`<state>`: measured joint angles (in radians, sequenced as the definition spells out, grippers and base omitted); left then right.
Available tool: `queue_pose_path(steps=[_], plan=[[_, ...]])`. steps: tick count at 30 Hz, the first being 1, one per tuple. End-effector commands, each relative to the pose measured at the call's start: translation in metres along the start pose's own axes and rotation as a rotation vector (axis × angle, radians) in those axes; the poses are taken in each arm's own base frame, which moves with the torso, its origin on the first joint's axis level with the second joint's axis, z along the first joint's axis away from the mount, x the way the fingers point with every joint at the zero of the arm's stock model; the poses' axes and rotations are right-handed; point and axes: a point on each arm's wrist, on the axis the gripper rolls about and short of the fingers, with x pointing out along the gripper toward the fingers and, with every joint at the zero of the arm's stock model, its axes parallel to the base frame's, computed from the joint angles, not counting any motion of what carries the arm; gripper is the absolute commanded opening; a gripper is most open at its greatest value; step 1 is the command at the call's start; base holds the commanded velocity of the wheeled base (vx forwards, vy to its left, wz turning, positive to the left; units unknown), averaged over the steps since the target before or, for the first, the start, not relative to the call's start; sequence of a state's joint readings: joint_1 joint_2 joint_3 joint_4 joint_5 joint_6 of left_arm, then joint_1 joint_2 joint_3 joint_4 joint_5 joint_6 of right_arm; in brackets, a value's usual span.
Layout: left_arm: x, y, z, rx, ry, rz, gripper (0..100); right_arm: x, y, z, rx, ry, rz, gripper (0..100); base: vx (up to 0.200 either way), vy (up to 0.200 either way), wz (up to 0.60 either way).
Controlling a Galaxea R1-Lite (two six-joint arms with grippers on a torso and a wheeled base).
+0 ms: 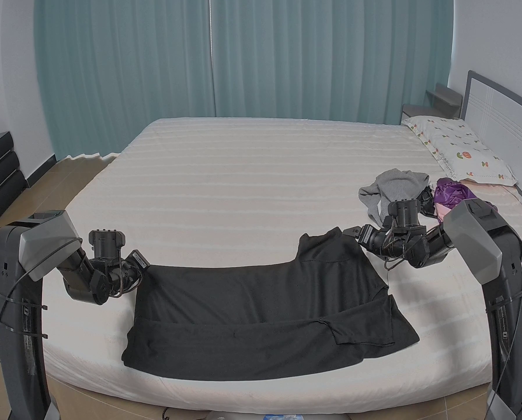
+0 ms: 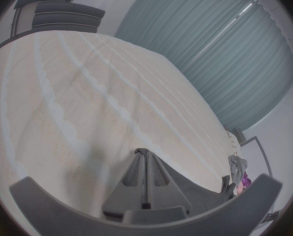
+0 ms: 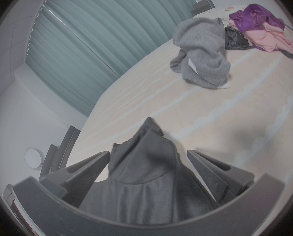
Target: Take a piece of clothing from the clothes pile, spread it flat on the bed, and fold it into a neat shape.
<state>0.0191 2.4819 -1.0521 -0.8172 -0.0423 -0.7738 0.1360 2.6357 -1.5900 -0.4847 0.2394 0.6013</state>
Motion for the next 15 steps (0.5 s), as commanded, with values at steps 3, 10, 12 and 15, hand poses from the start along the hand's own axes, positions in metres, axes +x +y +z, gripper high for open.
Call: queue_pose_path(steps=[3,10,12,15], plan=[[0.000,0.000,0.000,0.000,-0.001,0.001,0,-0.002,-0.028,-0.006,0.034,0.032,-0.069,100,0.000,0.000,0.00],[0.000,0.000,0.001,0.000,-0.003,0.000,0,-0.016,-0.038,-0.016,-0.049,0.107,-0.100,0,0.000,0.000,0.00],[0.000,0.000,0.001,0.000,-0.003,0.000,0,-0.018,-0.039,-0.017,-0.058,0.112,-0.105,0,0.000,0.000,0.00],[0.000,-0.001,0.001,0.002,-0.007,-0.002,0,-0.026,-0.040,-0.016,-0.066,0.121,-0.114,0,0.000,0.000,0.00]])
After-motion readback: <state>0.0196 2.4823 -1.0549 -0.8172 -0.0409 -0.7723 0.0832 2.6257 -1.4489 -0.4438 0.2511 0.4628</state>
